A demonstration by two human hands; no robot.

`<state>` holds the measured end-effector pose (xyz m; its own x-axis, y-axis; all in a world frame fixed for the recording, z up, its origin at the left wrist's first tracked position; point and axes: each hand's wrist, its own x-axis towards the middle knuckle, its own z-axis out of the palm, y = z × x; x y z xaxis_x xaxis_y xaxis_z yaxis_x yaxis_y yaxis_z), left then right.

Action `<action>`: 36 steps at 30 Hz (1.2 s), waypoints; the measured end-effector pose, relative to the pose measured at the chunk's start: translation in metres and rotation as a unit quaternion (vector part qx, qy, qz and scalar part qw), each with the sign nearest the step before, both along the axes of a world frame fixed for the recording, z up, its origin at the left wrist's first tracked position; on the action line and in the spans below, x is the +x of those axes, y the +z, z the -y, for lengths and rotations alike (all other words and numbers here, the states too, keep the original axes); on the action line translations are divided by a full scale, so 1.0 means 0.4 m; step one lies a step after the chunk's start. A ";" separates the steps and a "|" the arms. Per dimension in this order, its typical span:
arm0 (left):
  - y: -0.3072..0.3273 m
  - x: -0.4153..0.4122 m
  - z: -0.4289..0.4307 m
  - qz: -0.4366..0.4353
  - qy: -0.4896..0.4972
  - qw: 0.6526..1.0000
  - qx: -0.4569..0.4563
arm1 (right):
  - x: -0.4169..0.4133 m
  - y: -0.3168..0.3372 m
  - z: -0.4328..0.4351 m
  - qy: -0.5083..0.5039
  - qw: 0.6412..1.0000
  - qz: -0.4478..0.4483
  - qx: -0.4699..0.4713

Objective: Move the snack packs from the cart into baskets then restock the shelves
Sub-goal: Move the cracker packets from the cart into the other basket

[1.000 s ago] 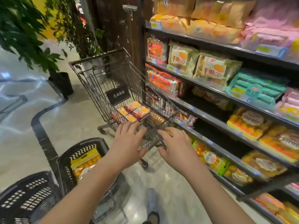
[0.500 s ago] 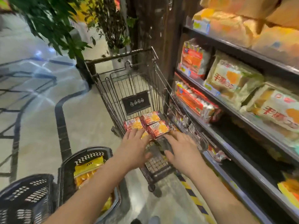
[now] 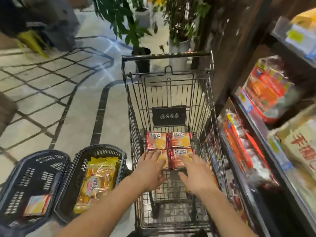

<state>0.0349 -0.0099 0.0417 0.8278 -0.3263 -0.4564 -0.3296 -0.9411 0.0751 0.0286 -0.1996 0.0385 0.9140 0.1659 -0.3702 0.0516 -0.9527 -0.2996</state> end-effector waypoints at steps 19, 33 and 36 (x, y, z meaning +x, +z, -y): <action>-0.444 0.238 0.058 -0.051 0.126 0.991 0.009 | 0.308 -0.415 0.063 0.037 0.996 -0.081 -0.004; -0.682 0.284 0.020 -0.093 0.225 0.970 -0.023 | 0.331 -0.646 0.065 0.024 0.996 -0.080 0.005; -0.706 0.300 0.010 -0.125 0.350 0.926 -0.059 | 0.341 -0.656 0.069 0.014 0.996 -0.084 0.008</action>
<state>0.1549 -0.0140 -0.2407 0.7279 0.1911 -0.6585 0.4004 -0.8981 0.1819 0.1649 -0.2274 -0.2238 0.8341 0.1979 -0.5150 0.0263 -0.9467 -0.3212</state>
